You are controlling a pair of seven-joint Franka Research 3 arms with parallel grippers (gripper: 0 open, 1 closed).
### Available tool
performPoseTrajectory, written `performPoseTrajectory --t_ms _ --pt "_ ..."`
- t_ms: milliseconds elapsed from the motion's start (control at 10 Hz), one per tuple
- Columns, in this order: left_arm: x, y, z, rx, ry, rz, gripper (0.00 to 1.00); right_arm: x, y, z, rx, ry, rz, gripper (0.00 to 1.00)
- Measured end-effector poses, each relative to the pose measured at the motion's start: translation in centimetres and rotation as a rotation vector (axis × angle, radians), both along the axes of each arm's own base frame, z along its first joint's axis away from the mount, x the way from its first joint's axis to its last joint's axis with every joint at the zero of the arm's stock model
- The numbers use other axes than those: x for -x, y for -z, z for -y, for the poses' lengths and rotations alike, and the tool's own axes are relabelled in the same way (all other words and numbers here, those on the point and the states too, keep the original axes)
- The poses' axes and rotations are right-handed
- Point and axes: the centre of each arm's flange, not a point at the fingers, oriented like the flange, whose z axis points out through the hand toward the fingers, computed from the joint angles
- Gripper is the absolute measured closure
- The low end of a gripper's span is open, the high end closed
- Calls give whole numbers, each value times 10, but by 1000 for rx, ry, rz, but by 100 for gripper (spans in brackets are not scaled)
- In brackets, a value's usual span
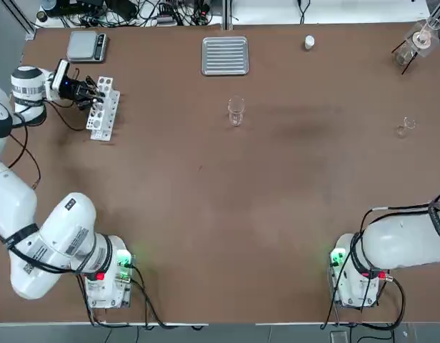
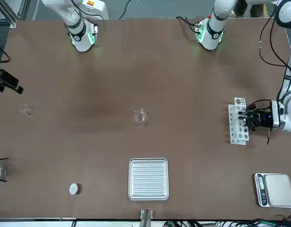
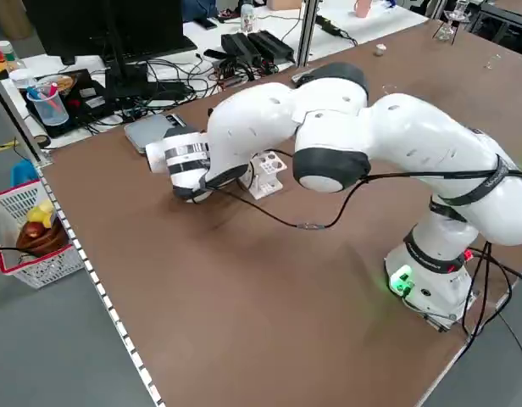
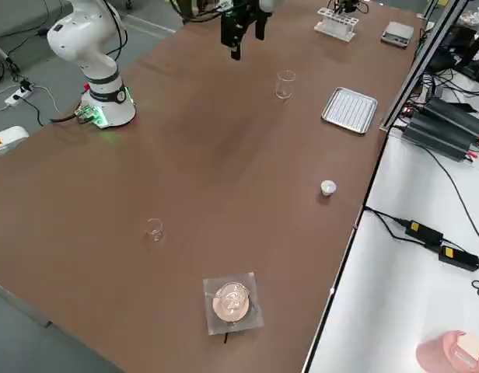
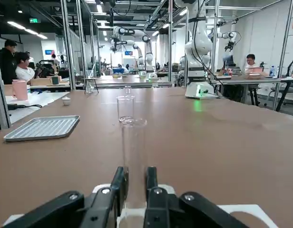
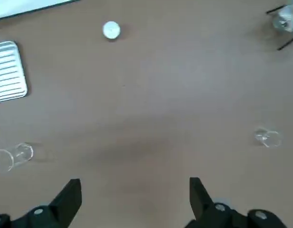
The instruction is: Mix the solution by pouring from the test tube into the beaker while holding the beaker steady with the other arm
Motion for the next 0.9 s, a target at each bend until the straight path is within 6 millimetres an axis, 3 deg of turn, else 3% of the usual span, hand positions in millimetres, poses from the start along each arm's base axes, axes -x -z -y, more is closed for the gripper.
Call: performPoseTrajectory --t_ms 200,600,800,900 --pt "0 2 1 5 1 10 78 2 9 11 65 7 -28 0" --pt "1 4 1 13 4 22 76 9 22 10 96 -41 -30 0" --pt "3 8 2 14 8 14 64 12 20 8 109 -96 -25 0" --pt "3 9 2 17 9 13 48 11 20 6 111 -107 -22 0"
